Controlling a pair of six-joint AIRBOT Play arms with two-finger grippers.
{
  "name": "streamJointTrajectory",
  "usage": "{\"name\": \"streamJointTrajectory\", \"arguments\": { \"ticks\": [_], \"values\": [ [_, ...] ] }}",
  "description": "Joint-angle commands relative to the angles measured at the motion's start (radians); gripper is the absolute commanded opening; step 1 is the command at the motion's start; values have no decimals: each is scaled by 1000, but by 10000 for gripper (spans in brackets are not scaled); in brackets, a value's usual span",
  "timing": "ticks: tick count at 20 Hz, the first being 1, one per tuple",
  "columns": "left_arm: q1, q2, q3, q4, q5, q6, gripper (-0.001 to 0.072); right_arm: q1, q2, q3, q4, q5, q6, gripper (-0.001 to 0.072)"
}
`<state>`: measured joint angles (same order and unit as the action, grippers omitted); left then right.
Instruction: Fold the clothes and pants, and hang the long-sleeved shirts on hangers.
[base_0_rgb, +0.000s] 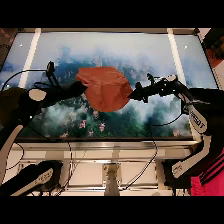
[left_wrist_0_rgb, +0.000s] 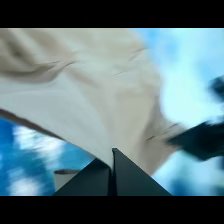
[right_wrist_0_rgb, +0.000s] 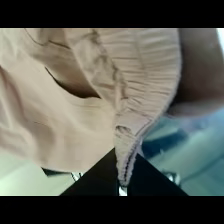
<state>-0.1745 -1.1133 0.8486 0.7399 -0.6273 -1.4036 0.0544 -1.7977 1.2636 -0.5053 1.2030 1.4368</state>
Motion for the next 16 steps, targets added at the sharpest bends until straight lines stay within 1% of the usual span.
{"name": "streamJointTrajectory", "arguments": {
  "ticks": [1,3,4,5,6,8,10,11,12,14,15,16],
  "values": [
    [-1,-2,32,521,-170,-340,7,78,0,0,27,-125,56,20],
    [-1,-14,32,611,-279,-356,9,113,0,0,28,-169,74,20],
    [0,-17,32,639,-299,-356,11,126,0,0,29,-193,74,20],
    [0,-18,32,671,-305,-356,38,128,0,0,29,-209,81,20],
    [0,-18,32,704,-305,-356,95,128,0,0,28,-217,94,20],
    [0,-18,32,766,-306,-356,254,116,0,0,24,-214,94,21],
    [0,-18,32,787,-306,-356,271,111,0,0,1,-204,94,21],
    [0,-18,32,786,-306,-356,326,112,0,0,-14,-198,94,21],
    [0,-18,32,786,-309,-356,333,115,0,0,-29,-197,93,22],
    [0,-18,32,785,-343,-356,322,115,0,0,-53,-196,93,22],
    [0,-17,32,777,-376,-356,138,114,0,0,-58,-197,93,21],
    [0,-17,32,774,-412,-357,9,111,0,0,-58,-197,93,22]
  ]
}}
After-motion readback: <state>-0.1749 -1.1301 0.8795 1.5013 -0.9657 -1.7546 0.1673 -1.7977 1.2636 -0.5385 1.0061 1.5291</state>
